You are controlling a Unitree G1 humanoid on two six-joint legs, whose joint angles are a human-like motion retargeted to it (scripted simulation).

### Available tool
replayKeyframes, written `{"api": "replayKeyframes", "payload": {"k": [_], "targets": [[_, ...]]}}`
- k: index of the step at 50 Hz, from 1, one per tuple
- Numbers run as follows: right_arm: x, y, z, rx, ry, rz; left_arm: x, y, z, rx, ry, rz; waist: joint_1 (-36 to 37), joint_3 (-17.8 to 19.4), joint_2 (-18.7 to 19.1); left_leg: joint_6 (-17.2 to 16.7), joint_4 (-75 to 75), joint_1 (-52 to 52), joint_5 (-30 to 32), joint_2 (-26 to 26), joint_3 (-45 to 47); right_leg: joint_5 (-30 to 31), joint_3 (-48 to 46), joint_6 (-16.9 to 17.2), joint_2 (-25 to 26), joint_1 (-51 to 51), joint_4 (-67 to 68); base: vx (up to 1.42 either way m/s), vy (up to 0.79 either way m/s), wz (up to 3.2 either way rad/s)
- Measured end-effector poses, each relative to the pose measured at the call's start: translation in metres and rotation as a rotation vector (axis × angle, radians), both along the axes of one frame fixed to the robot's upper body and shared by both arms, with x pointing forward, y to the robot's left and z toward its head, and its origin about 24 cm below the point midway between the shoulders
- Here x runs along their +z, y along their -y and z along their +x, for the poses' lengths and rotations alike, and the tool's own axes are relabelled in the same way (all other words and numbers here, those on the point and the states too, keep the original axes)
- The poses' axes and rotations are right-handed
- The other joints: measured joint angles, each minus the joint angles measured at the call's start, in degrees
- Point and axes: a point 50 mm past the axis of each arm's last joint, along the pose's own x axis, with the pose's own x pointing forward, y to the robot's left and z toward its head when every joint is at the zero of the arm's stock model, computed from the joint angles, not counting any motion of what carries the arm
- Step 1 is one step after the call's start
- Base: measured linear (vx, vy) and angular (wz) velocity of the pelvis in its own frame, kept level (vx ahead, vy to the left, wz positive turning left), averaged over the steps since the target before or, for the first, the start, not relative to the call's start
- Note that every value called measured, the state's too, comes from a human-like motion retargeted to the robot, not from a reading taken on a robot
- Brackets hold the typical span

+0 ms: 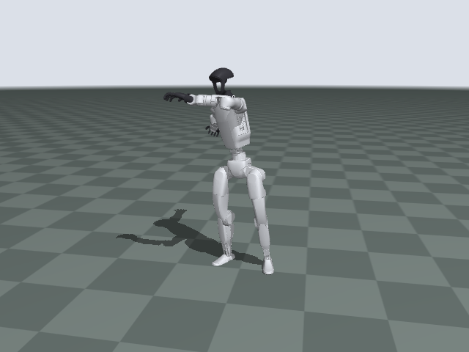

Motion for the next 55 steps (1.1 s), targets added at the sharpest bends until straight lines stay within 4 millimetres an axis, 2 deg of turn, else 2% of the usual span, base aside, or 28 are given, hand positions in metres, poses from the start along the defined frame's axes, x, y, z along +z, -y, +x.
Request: {"api": "replayKeyframes", "payload": {"k": [3,5,8,11,13,15,18,20,22,25,27,29,32,35,38,41,44,47,51,53,55], "targets": [[0.011,0.008,0.008,-0.006,0.031,-0.061,0.001,-0.003,0.000,-0.002,0.003,-0.027,-0.4,0.0,-0.2,-0.3,0.2,-0.1,0.0,0.0,0.2,0.2,0.3,0.2,0.0,-0.2,0.0,0.00,0.00,0.00],[0.008,0.010,0.019,-0.004,0.061,-0.079,0.002,-0.004,0.000,-0.005,0.004,-0.044,-0.2,0.0,-0.3,-0.5,0.4,-0.2,0.0,0.0,0.1,0.2,0.2,0.2,0.0,-0.2,0.0,0.00,0.00,0.00],[-0.015,0.006,0.042,0.014,0.095,-0.052,0.001,0.001,0.001,-0.017,-0.004,-0.068,1.3,-0.2,-0.1,-0.6,0.6,-0.3,-0.2,0.1,-0.5,0.1,-0.2,-0.3,0.0,0.0,0.2,0.00,0.00,0.00],[-0.054,-0.008,0.079,0.064,0.128,0.029,-0.001,0.011,0.002,-0.037,-0.019,-0.089,3.9,-0.5,0.0,-0.3,0.7,-0.2,-0.5,0.3,-1.1,-0.1,-0.6,-1.0,0.1,0.4,0.4,-0.02,0.00,0.12],[-0.085,-0.026,0.117,0.124,0.162,0.103,-0.004,0.019,0.002,-0.056,-0.033,-0.101,5.9,-0.9,0.1,0.0,0.8,0.0,-0.6,0.3,-1.5,-0.3,-0.8,-1.5,0.2,0.7,0.6,0.00,0.00,0.00],[-0.115,-0.051,0.164,0.207,0.213,0.190,-0.008,0.027,0.002,-0.077,-0.054,-0.115,8.1,-1.5,0.3,0.4,0.8,0.2,-0.8,0.4,-1.9,-0.5,-1.0,-2.0,0.2,1.0,0.9,0.00,0.00,0.00],[-0.151,-0.112,0.259,0.382,0.353,0.350,-0.017,0.035,0.002,-0.095,-0.084,-0.105,10.7,-2.4,0.3,0.9,0.7,0.5,-0.9,0.5,-2.3,-0.7,-1.2,-3.1,0.4,1.5,1.2,0.00,0.00,0.00],[-0.157,-0.165,0.328,0.537,0.473,0.457,-0.024,0.039,0.001,-0.102,-0.105,-0.084,12.1,-3.2,0.4,1.2,0.7,0.7,-0.9,0.6,-2.8,-0.9,-1.5,-3.7,0.4,1.8,1.4,-0.03,-0.03,0.22],[-0.144,-0.225,0.394,0.713,0.612,0.540,-0.030,0.043,0.000,-0.109,-0.121,-0.053,13.3,-4.0,0.5,1.4,0.8,0.7,-0.9,0.6,-3.4,-1.0,-2.0,-4.2,0.4,2.3,1.4,-0.03,-0.03,0.30],[-0.094,-0.313,0.473,0.948,0.858,0.607,-0.036,0.051,-0.005,-0.128,-0.135,-0.004,14.9,-5.1,0.6,1.6,1.0,0.4,-0.7,0.5,-4.7,-1.1,-3.2,-5.0,0.3,3.0,1.3,-0.03,-0.02,0.43],[-0.045,-0.358,0.509,1.062,1.038,0.609,-0.037,0.059,-0.010,-0.159,-0.144,0.013,16.3,-5.5,0.8,1.6,1.1,-0.2,-0.5,0.4,-5.9,-1.1,-4.4,-5.3,0.2,3.4,1.0,-0.02,-0.01,0.55],[0.004,-0.395,0.531,1.142,1.209,0.601,-0.036,0.065,-0.018,-0.189,-0.140,0.041,17.2,-6.0,0.7,1.3,1.3,-0.7,-0.3,0.2,-7.2,-1.1,-5.6,-5.7,0.1,3.9,0.8,-0.02,-0.01,0.60],[0.069,-0.431,0.545,1.235,1.403,0.570,-0.032,0.072,-0.029,-0.232,-0.120,0.079,18.2,-6.5,0.4,0.7,1.5,-1.6,0.0,0.0,-9.0,-1.1,-7.6,-6.1,0.0,4.5,0.5,-0.01,-0.01,0.60],[0.114,-0.450,0.550,1.297,1.500,0.532,-0.026,0.073,-0.038,-0.263,-0.101,0.087,18.8,-6.6,0.1,-0.2,1.7,-2.4,0.4,-0.2,-10.5,-1.1,-9.2,-6.5,-0.1,5.0,0.2,-0.01,0.00,0.48],[0.132,-0.455,0.552,1.322,1.511,0.508,-0.021,0.070,-0.041,-0.272,-0.106,0.060,19.2,-7.2,0.0,-0.9,1.9,-2.9,0.6,-0.2,-11.3,-1.1,-10.1,-6.6,-0.1,5.1,0.1,0.00,0.00,0.20],[0.136,-0.453,0.554,1.335,1.490,0.484,-0.016,0.068,-0.040,-0.266,-0.096,0.046,19.6,-6.8,-0.1,-1.1,2.2,-3.0,0.5,-0.2,-11.3,-1.1,-10.2,-6.7,-0.1,5.2,0.0,0.00,0.00,0.00],[0.116,-0.441,0.556,1.297,1.426,0.479,-0.016,0.065,-0.036,-0.244,-0.097,0.044,19.7,-6.7,-0.5,-0.8,2.4,-2.8,0.3,0.0,-10.8,-1.1,-9.6,-6.7,0.0,5.2,0.0,0.00,0.00,-0.14],[0.075,-0.422,0.552,1.206,1.339,0.509,-0.018,0.062,-0.031,-0.218,-0.097,0.051,19.6,-6.5,-0.9,0.0,2.4,-2.3,0.0,0.1,-9.8,-1.1,-8.6,-6.5,0.0,5.0,0.1,-0.01,-0.01,-0.31],[0.000,-0.385,0.531,1.083,1.181,0.571,-0.021,0.061,-0.026,-0.190,-0.096,0.068,18.8,-5.3,-1.5,1.0,2.1,-1.4,-0.3,0.3,-8.3,-1.1,-7.0,-5.9,0.1,4.6,0.3,-0.01,0.00,-0.36],[-0.046,-0.357,0.508,1.034,1.060,0.584,-0.024,0.062,-0.024,-0.187,-0.099,0.068,18.4,-4.9,-1.6,1.5,1.8,-0.9,-0.5,0.3,-7.5,-1.1,-6.3,-5.4,0.1,4.4,0.4,0.00,0.00,-0.35],[-0.090,-0.326,0.475,0.990,0.916,0.587,-0.025,0.062,-0.024,-0.187,-0.095,0.077,17.9,-4.1,-1.7,1.7,1.5,-0.5,-0.6,0.3,-6.8,-1.1,-5.6,-4.8,0.2,4.2,0.4,0.00,0.01,-0.33]]}}
